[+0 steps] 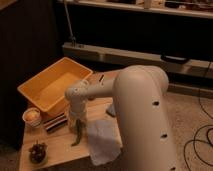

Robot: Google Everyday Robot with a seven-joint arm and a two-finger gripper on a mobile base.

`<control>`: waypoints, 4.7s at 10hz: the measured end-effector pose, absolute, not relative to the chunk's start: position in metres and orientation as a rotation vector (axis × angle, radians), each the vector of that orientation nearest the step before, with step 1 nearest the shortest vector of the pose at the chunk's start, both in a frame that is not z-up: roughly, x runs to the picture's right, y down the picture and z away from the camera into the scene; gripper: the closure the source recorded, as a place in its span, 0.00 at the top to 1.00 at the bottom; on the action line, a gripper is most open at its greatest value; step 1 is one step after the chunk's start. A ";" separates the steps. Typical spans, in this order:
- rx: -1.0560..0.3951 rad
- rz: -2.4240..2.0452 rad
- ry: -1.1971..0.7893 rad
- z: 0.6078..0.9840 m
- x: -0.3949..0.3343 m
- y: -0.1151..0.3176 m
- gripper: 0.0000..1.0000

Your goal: Place pepper in table surface

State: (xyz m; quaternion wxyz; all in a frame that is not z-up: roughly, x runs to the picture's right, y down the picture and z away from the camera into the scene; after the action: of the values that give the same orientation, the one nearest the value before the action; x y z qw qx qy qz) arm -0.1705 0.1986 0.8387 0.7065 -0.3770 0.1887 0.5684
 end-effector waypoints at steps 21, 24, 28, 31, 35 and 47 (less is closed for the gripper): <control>-0.533 1.410 0.418 0.773 -0.089 0.015 0.00; -0.458 1.438 0.483 0.781 -0.028 0.022 0.00; -0.354 1.522 0.612 0.779 0.070 0.033 0.00; -0.367 1.579 0.695 0.793 0.109 0.068 0.00; -0.441 1.650 0.769 0.826 0.133 0.140 0.02; -0.686 1.858 0.620 0.845 0.133 0.176 0.80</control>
State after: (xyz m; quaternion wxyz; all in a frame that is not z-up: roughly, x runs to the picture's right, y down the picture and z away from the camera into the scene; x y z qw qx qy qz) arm 0.1329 0.1765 0.8446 0.5081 -0.2847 0.2572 0.7711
